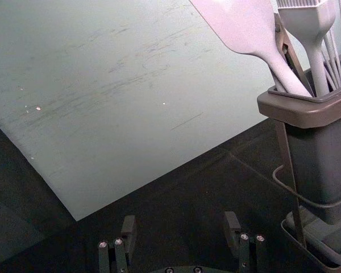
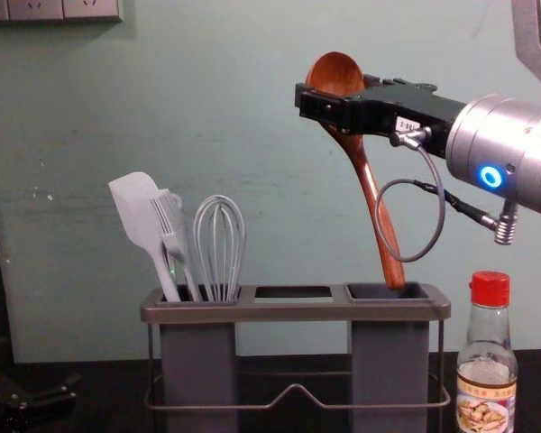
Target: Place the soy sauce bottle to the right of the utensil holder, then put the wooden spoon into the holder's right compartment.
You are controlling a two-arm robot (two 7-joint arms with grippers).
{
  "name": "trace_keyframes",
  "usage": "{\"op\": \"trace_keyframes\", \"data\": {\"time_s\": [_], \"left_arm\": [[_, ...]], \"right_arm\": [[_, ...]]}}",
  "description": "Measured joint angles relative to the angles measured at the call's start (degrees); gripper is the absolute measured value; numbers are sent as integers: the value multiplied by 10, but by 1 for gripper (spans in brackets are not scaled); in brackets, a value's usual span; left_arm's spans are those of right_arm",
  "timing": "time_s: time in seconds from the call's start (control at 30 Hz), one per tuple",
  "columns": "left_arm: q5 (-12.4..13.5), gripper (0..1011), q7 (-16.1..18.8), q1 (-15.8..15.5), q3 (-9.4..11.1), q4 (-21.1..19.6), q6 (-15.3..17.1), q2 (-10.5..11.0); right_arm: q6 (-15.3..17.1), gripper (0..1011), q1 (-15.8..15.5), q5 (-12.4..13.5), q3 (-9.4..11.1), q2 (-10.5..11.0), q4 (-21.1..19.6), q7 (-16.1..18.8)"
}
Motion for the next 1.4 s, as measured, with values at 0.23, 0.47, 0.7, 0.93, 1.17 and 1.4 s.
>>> {"op": "trace_keyframes", "data": {"time_s": [0.23,0.47,0.7,0.93,1.17,1.4], "left_arm": [[0,1005,0,0,0,0,0,0],[0,1005,0,0,0,0,0,0],[0,1005,0,0,0,0,0,0],[0,1005,0,0,0,0,0,0],[0,1005,0,0,0,0,0,0],[0,1005,0,0,0,0,0,0]], "right_arm": [[-5,837,2,-8,2,-4,13,8],[-13,837,2,-12,0,-6,27,18],[-19,837,-2,-13,-1,-7,37,24],[-23,838,-18,-14,0,-6,37,24],[-25,838,-35,-15,4,-2,32,22],[-31,837,-51,-15,8,1,29,22]]}}
